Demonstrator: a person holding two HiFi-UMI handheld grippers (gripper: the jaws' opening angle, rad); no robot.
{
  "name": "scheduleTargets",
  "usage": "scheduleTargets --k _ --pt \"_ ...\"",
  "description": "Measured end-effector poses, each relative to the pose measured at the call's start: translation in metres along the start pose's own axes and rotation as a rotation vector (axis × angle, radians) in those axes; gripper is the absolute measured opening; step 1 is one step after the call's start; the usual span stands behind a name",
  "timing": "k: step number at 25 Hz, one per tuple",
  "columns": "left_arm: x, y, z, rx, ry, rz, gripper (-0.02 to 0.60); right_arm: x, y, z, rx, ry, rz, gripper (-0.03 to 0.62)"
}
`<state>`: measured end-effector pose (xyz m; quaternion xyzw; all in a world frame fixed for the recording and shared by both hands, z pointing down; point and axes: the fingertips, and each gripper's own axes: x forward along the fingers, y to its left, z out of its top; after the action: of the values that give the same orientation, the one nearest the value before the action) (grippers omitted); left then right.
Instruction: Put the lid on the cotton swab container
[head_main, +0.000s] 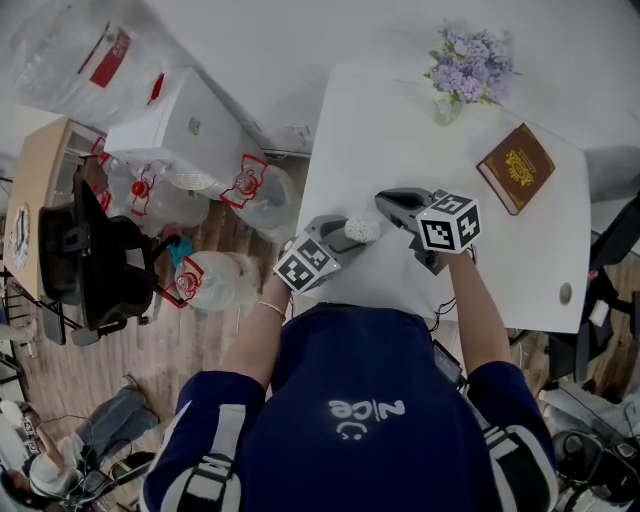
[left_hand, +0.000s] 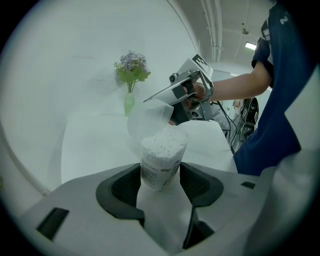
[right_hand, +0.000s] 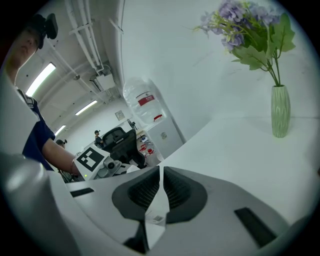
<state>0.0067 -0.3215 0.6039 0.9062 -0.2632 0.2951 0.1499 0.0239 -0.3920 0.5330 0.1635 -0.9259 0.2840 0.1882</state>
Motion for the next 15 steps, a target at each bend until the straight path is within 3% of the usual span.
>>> scheduleTargets --k 15 --pt "-0.001 -0.001 -0.001 0.015 -0.003 0.022 0.264 -0.005 0.056 -0.021 -0.154 -0.019 -0.093 0.057"
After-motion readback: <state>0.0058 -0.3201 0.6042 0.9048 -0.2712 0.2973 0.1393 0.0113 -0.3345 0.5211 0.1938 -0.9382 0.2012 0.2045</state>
